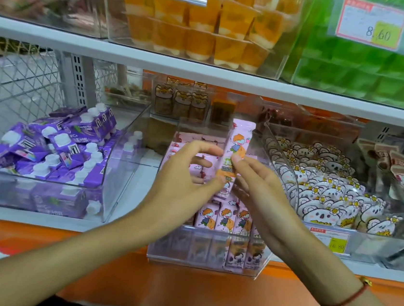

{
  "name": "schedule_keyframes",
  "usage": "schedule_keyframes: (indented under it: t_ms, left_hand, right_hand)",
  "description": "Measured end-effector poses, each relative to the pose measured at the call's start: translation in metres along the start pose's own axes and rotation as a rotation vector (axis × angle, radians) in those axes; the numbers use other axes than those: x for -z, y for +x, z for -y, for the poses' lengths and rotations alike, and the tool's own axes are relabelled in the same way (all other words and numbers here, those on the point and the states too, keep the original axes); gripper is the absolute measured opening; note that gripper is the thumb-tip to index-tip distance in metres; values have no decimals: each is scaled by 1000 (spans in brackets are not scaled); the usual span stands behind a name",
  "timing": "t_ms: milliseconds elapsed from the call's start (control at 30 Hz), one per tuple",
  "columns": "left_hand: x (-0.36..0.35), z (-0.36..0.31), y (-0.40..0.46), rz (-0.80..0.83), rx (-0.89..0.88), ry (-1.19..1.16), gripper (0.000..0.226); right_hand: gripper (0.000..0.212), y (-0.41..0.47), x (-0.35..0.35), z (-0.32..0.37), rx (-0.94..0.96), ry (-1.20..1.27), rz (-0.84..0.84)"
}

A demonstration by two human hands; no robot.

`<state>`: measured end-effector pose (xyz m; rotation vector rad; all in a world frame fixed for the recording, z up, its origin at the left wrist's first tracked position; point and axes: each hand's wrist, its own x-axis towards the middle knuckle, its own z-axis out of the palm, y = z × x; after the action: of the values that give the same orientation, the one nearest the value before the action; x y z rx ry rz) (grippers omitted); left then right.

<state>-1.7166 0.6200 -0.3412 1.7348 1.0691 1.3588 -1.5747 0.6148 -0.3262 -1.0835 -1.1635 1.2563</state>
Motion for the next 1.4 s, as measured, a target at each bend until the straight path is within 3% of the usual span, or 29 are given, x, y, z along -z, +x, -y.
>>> schedule_keyframes:
  t_ms: [167,433,600,767,867,1067,1233,1400]
  left_hand:
    - [-1,-2,-1,-88,-91,152,42]
    - [4,0,2,-35,-198,263,23]
    - [3,-1,3,-108,-317,427,42]
    - [5,-3,2,-71,-247,233,33]
    - [4,-8,3,15,-106,37,33]
    - [-1,-13,4,176,177,-250,8]
    - [2,-10,6,194,195,-230,12]
    - [11,-9,12,147,89,-179,37]
  right_hand:
    - [34,-2,-6,1,66,32,-48]
    - [27,0,3,6,165,15,1]
    - [31,-2,-1,1,235,-32,-124]
    - [33,-4,-2,2,298,-114,-68]
    - [22,-2,2,4,289,-150,-82]
    - [30,1,6,3,210,-131,-170]
    - [31,0,8,3,216,-136,-110]
    - [34,-3,11,4,364,-250,60]
